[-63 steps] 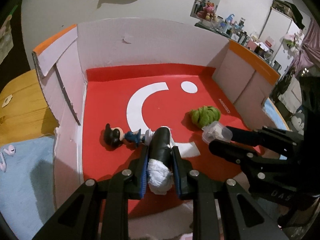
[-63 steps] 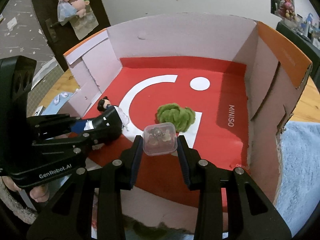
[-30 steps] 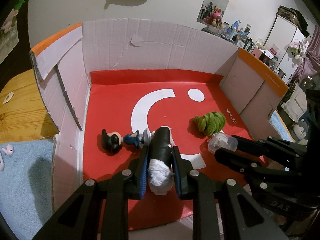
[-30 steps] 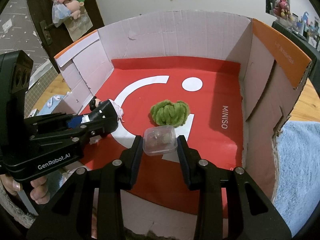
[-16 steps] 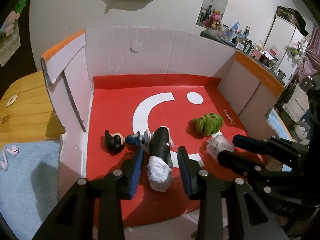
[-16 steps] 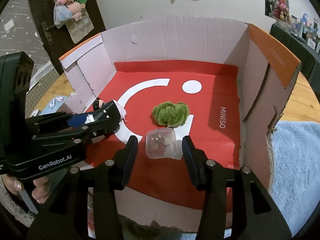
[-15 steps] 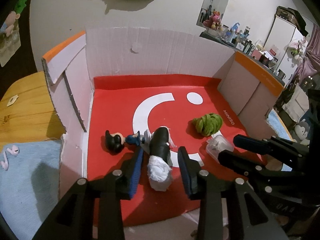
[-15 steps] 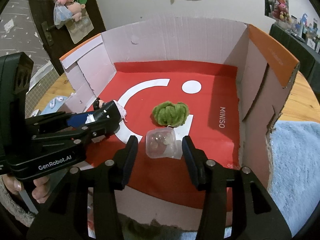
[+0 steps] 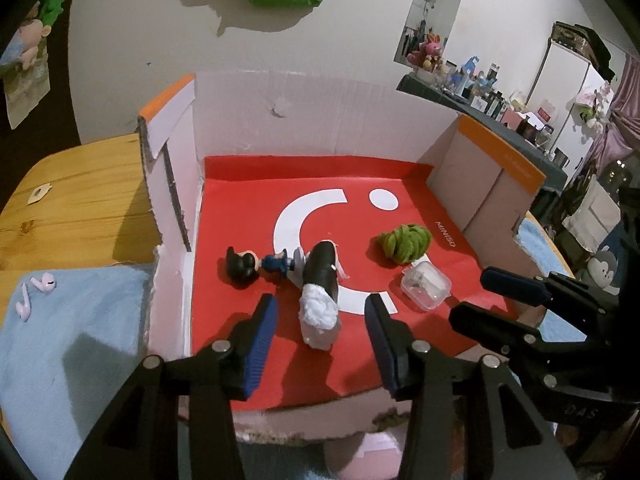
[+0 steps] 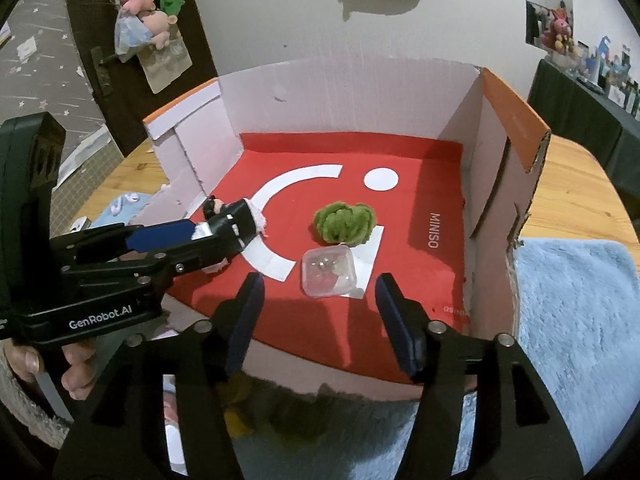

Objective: Organize objects
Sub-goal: 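Withdraw both open grippers from the box back over the mat items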

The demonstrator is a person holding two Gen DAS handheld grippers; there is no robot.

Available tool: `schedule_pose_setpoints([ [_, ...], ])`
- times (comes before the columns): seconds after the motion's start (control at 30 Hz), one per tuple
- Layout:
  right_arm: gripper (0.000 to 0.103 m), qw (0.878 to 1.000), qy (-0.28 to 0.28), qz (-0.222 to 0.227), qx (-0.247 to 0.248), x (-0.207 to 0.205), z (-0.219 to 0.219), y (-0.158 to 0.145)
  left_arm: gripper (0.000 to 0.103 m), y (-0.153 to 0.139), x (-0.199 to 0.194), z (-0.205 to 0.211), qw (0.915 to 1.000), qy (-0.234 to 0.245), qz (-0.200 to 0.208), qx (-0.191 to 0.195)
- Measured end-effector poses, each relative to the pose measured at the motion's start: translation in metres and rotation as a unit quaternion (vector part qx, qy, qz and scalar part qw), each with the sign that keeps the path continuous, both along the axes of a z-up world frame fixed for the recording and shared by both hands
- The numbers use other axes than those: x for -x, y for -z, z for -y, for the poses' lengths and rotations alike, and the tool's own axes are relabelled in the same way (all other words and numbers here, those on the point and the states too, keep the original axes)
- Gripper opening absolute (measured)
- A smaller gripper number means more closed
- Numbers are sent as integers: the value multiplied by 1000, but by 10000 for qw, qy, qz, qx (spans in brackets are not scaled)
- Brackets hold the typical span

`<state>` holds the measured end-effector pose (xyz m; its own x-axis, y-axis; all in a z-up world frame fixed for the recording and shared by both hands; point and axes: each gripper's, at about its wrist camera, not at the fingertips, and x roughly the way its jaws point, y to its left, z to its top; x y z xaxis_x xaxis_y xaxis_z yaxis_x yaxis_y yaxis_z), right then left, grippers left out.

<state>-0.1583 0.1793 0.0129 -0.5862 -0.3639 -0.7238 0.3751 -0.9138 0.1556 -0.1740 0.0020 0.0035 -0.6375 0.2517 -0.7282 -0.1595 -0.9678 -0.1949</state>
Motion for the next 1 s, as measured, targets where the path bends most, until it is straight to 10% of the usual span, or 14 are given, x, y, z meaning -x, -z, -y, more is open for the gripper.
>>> schedule_pose_setpoints([
  [1.0,78,9992,68,-305,235,-50,-9,-20,79,-17,-48,3,9994,-110,-321,-3],
])
